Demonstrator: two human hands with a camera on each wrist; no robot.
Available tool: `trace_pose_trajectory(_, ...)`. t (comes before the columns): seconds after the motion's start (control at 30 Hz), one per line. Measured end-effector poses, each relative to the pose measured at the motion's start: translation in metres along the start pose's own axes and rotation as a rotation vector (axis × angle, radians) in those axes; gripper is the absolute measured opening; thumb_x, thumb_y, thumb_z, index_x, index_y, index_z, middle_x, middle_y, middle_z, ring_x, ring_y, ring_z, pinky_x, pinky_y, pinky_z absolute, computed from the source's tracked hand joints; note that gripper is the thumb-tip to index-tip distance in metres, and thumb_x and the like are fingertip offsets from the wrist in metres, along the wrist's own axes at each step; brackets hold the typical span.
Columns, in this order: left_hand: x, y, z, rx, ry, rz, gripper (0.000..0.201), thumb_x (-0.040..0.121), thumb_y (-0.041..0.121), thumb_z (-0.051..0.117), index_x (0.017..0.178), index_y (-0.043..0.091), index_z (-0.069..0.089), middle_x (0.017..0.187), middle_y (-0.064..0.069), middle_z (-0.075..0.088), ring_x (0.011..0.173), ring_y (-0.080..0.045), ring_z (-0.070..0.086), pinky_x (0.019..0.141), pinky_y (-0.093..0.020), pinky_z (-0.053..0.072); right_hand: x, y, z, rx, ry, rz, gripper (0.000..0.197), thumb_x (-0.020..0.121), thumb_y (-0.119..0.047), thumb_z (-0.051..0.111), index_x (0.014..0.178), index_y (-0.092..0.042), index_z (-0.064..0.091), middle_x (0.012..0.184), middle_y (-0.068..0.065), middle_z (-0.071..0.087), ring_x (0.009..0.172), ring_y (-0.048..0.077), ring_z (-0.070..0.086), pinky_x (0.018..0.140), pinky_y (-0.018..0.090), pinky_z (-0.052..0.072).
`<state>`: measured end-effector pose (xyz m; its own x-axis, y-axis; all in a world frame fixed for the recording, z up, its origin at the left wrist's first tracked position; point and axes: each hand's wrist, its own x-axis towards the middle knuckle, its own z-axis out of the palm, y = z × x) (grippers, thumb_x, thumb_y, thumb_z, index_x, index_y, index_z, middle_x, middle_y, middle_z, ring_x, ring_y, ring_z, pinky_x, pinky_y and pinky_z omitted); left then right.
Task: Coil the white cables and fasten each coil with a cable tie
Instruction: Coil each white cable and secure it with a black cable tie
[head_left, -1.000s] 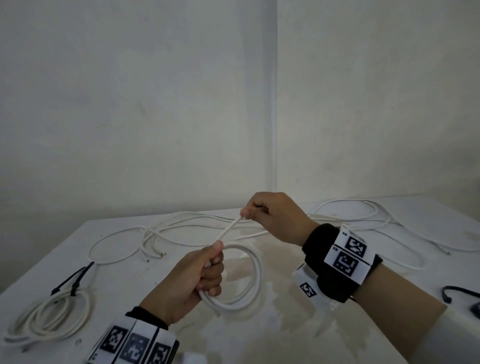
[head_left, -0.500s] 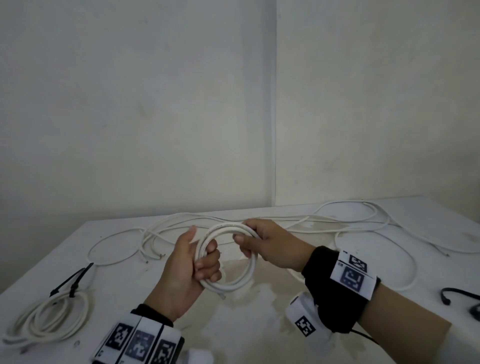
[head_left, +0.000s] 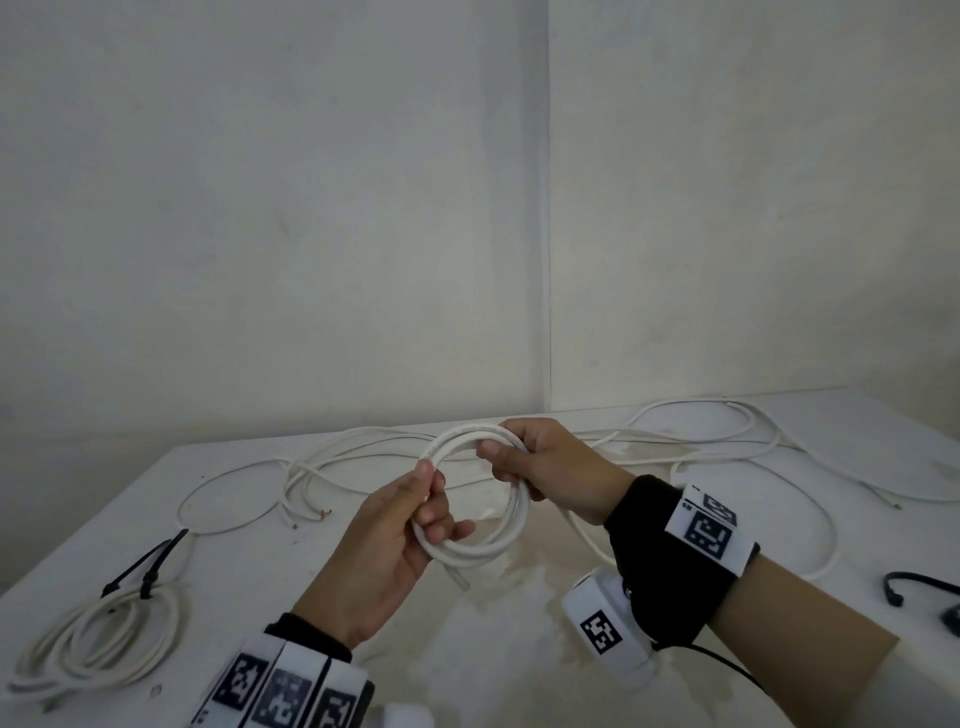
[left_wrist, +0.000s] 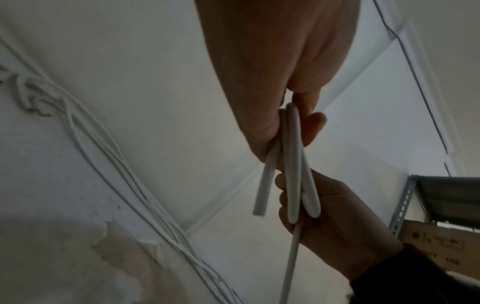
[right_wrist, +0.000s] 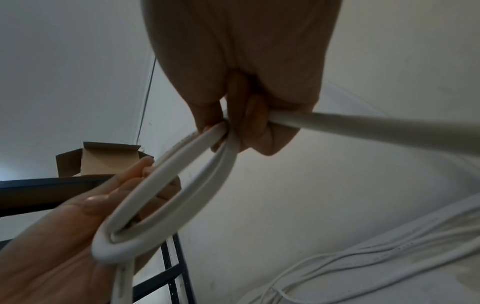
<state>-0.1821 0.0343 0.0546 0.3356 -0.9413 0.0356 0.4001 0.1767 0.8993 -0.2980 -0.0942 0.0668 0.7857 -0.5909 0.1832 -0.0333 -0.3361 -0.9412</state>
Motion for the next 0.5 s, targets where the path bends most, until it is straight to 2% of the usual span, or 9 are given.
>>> trace_pose_trajectory(0.13, 0.0020, 0.0051, 0.0018, -0.156, -0.022, -0.054, 0.033, 0.079, 0.035, 0.047, 0.062, 0.008, 0.057, 0.047, -0.001, 0.039, 0.041, -0.014, 0.047, 0.060, -0.028, 0.057, 0.0000, -0.0048, -0.0032, 0.067, 0.010, -0.003, 0.018, 0.094, -0.018, 0.051, 0.077, -0.012, 0.052, 0.054, -0.005, 0.044, 0.043, 0.006, 0.031, 0.042, 0.018, 0.024)
trace_pose_trajectory(0.27, 0.0058, 0.0036, 0.0042, -0.141, 0.026, -0.015, 0.031, 0.083, 0.036, 0.044, 0.068, 0.009, 0.048, 0.045, 0.005, 0.034, 0.037, -0.008, 0.037, 0.049, -0.022, 0.050, 0.0010, -0.0025, -0.0019, 0.097, 0.017, -0.001, 0.019, 0.094, -0.017, 0.051, 0.077, -0.009, 0.053, 0.050, -0.008, 0.046, 0.041, 0.005, 0.031, 0.041, 0.017, 0.024)
trace_pose_trajectory(0.33, 0.0083, 0.0047, 0.0055, -0.110, 0.061, 0.015, 0.033, 0.091, 0.034, 0.040, 0.068, 0.010, 0.045, 0.044, 0.007, 0.031, 0.035, -0.005, 0.030, 0.043, -0.019, 0.043, 0.0020, -0.0019, 0.0005, 0.132, 0.018, -0.005, 0.024, 0.094, -0.017, 0.051, 0.071, -0.011, 0.050, 0.052, -0.005, 0.046, 0.041, 0.006, 0.030, 0.041, 0.018, 0.022)
trace_pose_trajectory(0.4, 0.0098, 0.0067, 0.0063, -0.075, 0.065, 0.025, 0.037, 0.096, 0.032, 0.034, 0.068, 0.011, 0.045, 0.044, 0.007, 0.030, 0.035, -0.005, 0.029, 0.042, -0.018, 0.042, 0.0027, -0.0016, 0.0007, 0.147, 0.018, -0.009, 0.027, 0.094, -0.016, 0.051, 0.067, -0.013, 0.049, 0.055, -0.002, 0.044, 0.041, 0.006, 0.030, 0.041, 0.019, 0.022)
trace_pose_trajectory(0.5, 0.0106, 0.0084, 0.0050, -0.117, 0.032, -0.018, 0.043, 0.098, 0.034, 0.030, 0.071, 0.008, 0.050, 0.045, 0.005, 0.033, 0.036, -0.007, 0.033, 0.045, -0.020, 0.045, 0.0030, -0.0006, -0.0024, 0.161, 0.026, -0.002, 0.023, 0.094, -0.016, 0.051, 0.071, -0.012, 0.052, 0.054, -0.003, 0.044, 0.040, 0.005, 0.030, 0.040, 0.017, 0.023)
